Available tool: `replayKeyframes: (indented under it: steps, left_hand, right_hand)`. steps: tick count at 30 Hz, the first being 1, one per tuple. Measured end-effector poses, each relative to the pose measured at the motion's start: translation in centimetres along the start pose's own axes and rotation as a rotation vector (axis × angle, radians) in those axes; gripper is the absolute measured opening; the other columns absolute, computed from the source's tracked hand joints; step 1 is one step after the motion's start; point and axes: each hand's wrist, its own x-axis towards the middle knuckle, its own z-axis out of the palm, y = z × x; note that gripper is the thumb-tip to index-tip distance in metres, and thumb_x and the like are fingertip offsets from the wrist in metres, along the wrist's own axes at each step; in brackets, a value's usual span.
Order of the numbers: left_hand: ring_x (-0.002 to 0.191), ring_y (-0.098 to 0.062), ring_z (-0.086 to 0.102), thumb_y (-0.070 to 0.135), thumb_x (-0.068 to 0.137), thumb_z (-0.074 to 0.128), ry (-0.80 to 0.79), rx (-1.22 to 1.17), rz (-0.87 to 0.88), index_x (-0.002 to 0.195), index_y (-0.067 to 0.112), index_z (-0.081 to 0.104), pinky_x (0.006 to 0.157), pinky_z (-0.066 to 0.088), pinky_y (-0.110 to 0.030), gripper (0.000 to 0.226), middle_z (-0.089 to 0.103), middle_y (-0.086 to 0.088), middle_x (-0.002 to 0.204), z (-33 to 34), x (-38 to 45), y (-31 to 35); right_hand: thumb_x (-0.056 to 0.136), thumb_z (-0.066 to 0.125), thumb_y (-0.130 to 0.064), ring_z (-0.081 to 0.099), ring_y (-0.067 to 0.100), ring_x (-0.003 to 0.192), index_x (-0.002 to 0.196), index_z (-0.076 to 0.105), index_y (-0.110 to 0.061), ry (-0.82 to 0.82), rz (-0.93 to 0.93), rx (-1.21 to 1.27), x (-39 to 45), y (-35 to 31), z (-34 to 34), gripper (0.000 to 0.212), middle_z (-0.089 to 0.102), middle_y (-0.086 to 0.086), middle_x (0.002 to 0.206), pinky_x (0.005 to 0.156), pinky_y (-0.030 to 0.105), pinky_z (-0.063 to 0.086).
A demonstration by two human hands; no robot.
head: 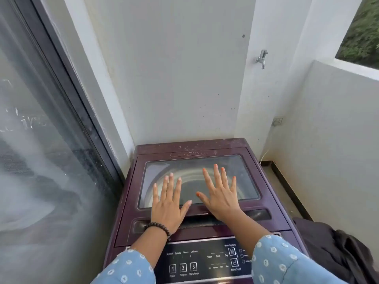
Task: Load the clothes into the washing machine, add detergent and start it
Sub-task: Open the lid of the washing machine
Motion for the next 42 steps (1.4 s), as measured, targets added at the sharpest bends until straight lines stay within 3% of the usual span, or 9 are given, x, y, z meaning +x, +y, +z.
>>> replayKeyframes:
  steps: [5,11,15,18,21,23,28,33,42]
  left_hand:
    - [0.147,-0.027,0.018,0.064,0.098,0.009,-0.084,0.003,-0.063,0.151,0.012,0.025,0.117,0.001,-0.05,0.076,0.03,-0.015,0.158,0.5,-2.4,1.9]
    - [0.144,-0.03,0.034,0.066,0.096,0.002,-0.16,-0.07,-0.139,0.153,0.014,0.02,0.112,0.028,-0.054,0.079,0.029,-0.015,0.158,0.2,-4.0,3.3]
    - [0.152,-0.022,-0.002,0.077,0.067,-0.034,-0.229,-0.119,-0.097,0.15,0.025,-0.02,0.116,-0.007,-0.046,0.098,-0.013,-0.005,0.164,-0.5,-5.8,4.7]
    - [0.152,-0.02,-0.004,0.077,0.062,-0.037,-0.222,-0.145,-0.102,0.155,0.022,0.014,0.12,-0.006,-0.045,0.119,-0.003,-0.004,0.165,-1.0,-6.8,5.2]
    - [0.152,-0.023,0.009,0.077,0.075,-0.023,-0.171,-0.191,-0.105,0.119,0.019,0.055,0.121,0.005,-0.047,0.107,0.021,-0.008,0.162,-1.0,-7.7,5.6]
    - [0.152,-0.023,0.01,0.073,0.084,-0.008,-0.208,-0.19,-0.123,0.11,0.017,0.057,0.121,0.006,-0.048,0.089,0.023,-0.008,0.161,-1.6,-7.7,5.9]
    - [0.152,-0.017,-0.001,0.059,0.098,0.027,-0.333,-0.187,-0.16,0.125,0.017,0.051,0.122,0.001,-0.045,0.055,0.012,-0.002,0.162,-3.2,-7.1,6.3]
    - [0.152,-0.018,-0.004,0.059,0.091,0.051,-0.442,-0.217,-0.118,0.135,0.017,0.044,0.123,-0.001,-0.046,0.061,0.003,-0.002,0.164,-4.5,-6.2,5.3]
    - [0.146,-0.006,0.021,0.066,0.092,0.039,-0.266,-0.104,-0.033,0.131,0.026,0.051,0.122,0.007,-0.049,0.057,0.026,0.016,0.156,-9.3,-4.2,4.2]
  right_hand:
    - [0.077,-0.005,-0.075,-0.015,0.032,0.15,0.152,-0.015,-0.034,-0.006,-0.041,0.047,-2.8,1.5,1.6,0.086,-0.016,0.009,0.163,0.116,0.06,-0.003]
    - [0.078,-0.006,-0.079,-0.008,0.032,0.151,0.155,0.013,-0.021,-0.073,-0.097,0.125,-4.5,1.3,2.3,0.099,-0.003,0.011,0.164,0.117,0.058,0.001]
    - [0.083,0.004,-0.063,0.011,0.033,0.151,0.13,0.047,-0.011,-0.076,-0.139,0.164,-5.8,0.9,2.1,0.082,0.032,0.013,0.154,0.117,0.057,0.015]
    - [0.089,0.02,-0.053,0.034,0.034,0.143,0.109,0.058,-0.014,-0.072,-0.166,0.154,-6.6,0.6,1.9,0.058,0.053,0.01,0.133,0.109,0.058,0.035]
    - [0.089,0.034,-0.046,0.055,0.035,0.126,0.08,0.067,-0.017,-0.054,-0.155,0.147,-7.1,0.7,2.4,0.044,0.064,0.009,0.114,0.093,0.057,0.049]
    - [0.091,0.029,-0.047,0.05,0.036,0.131,0.079,0.07,-0.015,-0.034,-0.187,0.154,-7.2,0.9,2.8,0.053,0.062,0.011,0.12,0.099,0.057,0.043]
    - [0.084,0.006,-0.055,0.016,0.033,0.149,0.104,0.068,-0.009,-0.045,-0.256,0.135,-7.3,1.3,1.5,0.08,0.045,0.011,0.137,0.116,0.056,0.016]
    - [0.101,0.033,-0.05,0.004,0.028,0.15,0.116,0.064,-0.012,-0.096,-0.247,0.125,-7.4,1.2,-0.4,0.051,0.036,0.006,0.144,0.119,0.052,0.007]
    - [0.097,0.03,-0.058,0.014,0.029,0.15,0.12,0.063,-0.019,0.041,-0.228,0.124,-6.7,1.2,-4.8,0.056,0.048,0.003,0.14,0.118,0.053,0.016]
